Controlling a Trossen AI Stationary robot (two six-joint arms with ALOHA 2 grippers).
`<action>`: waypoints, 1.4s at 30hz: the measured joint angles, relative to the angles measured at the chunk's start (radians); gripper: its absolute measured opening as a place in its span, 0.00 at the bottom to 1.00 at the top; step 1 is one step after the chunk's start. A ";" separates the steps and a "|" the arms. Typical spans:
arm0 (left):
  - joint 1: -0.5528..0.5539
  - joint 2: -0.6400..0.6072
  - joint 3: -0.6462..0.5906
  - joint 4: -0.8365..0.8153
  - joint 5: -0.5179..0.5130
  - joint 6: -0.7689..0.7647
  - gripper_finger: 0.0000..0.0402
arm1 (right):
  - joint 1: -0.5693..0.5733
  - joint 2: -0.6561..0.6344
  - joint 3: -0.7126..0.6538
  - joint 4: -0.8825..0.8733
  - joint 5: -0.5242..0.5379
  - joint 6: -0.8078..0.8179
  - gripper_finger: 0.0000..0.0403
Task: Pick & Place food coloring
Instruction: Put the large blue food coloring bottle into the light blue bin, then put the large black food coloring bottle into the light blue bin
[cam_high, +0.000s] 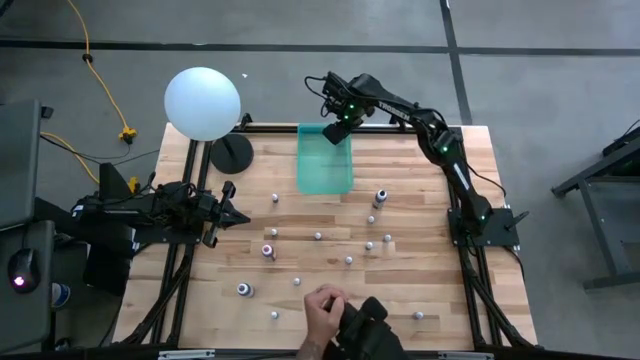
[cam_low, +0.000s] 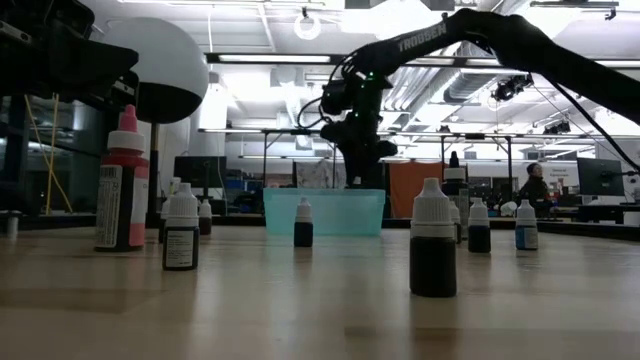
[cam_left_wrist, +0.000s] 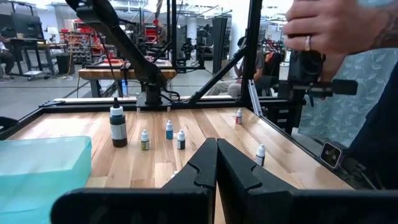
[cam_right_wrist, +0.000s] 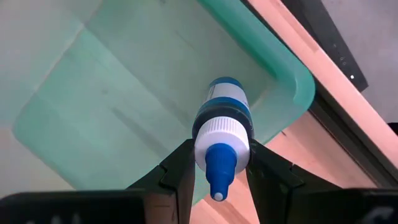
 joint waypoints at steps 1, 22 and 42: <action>0.000 0.000 0.000 0.000 -0.001 0.000 0.00 | -0.002 0.003 0.000 0.003 0.000 0.003 0.29; 0.000 0.000 0.000 0.000 -0.010 0.000 0.00 | -0.033 0.014 0.000 0.045 0.026 -0.023 0.36; 0.000 0.000 0.000 0.000 -0.009 0.000 0.00 | -0.038 -0.053 0.049 0.016 0.053 -0.130 0.55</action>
